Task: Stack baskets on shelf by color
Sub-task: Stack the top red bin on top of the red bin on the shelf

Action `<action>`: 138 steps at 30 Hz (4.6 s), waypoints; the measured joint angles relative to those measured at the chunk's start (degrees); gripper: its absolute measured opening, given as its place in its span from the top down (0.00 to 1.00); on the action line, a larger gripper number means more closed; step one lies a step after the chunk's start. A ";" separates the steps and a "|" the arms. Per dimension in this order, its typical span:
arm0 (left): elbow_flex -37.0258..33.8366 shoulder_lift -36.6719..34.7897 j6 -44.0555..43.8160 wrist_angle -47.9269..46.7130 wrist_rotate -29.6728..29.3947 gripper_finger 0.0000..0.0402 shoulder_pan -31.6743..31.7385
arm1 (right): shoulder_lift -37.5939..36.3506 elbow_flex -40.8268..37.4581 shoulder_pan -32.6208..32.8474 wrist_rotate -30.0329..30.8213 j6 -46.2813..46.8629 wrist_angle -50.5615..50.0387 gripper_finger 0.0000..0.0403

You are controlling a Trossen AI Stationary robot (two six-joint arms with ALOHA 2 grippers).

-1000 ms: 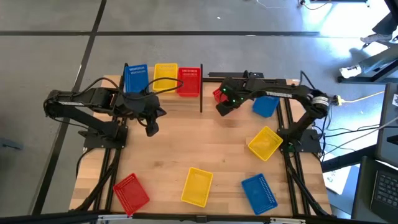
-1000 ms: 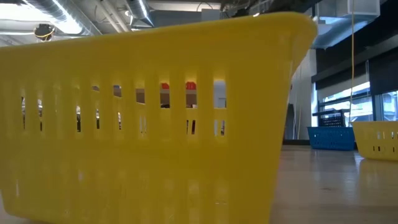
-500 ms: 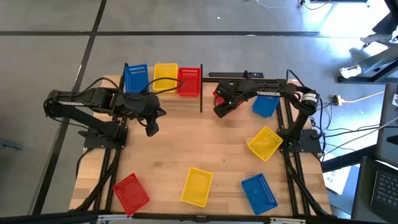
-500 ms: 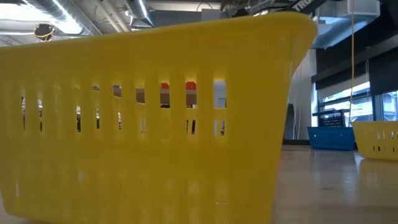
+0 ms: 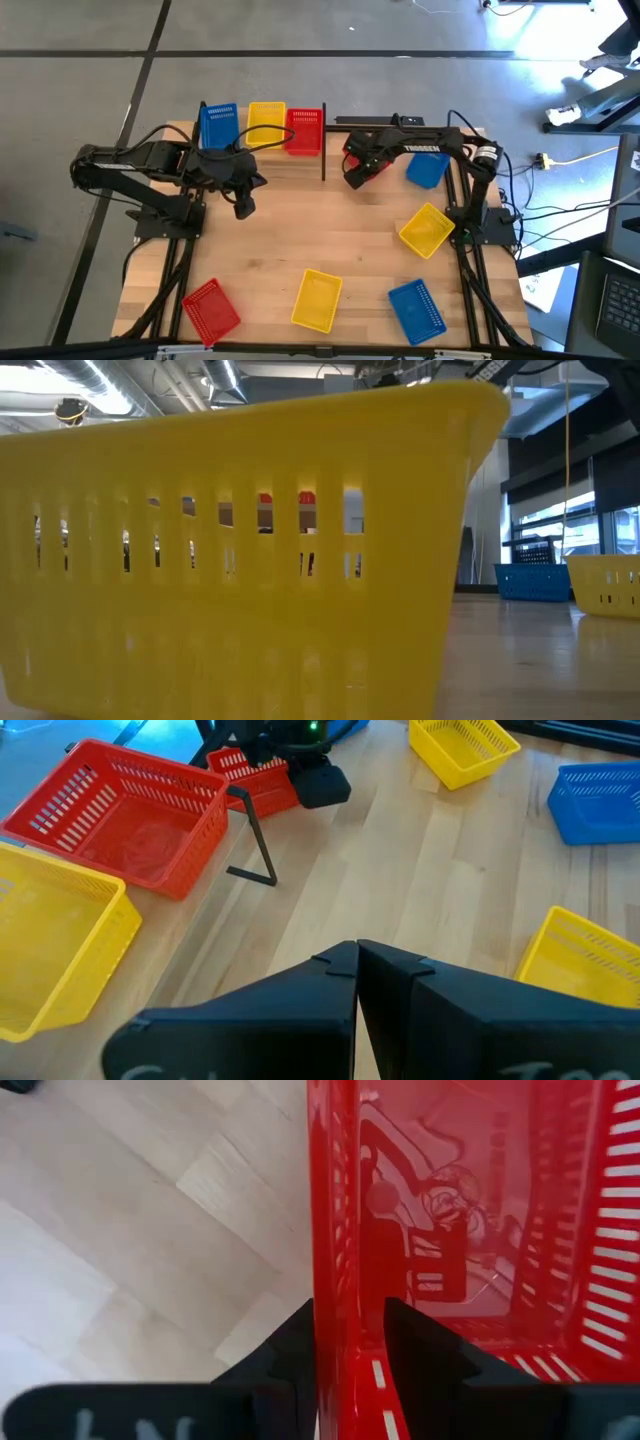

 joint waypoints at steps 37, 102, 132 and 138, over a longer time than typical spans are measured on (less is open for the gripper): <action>0.00 0.00 0.00 -0.07 0.02 1.00 0.00 | -5.69 8.03 8.13 5.45 -1.44 -18.04 1.00; -0.02 -0.02 -0.11 0.33 -8.18 1.00 0.02 | -3.72 49.03 6.94 4.61 -120.01 -18.05 1.00; -0.02 -0.02 -0.13 0.07 -11.63 1.00 0.07 | 5.70 48.92 0.27 1.84 -135.01 -11.42 1.00; -0.02 -0.02 -0.13 0.09 -11.67 1.00 0.07 | 6.53 48.89 0.28 1.88 -137.00 -12.23 1.00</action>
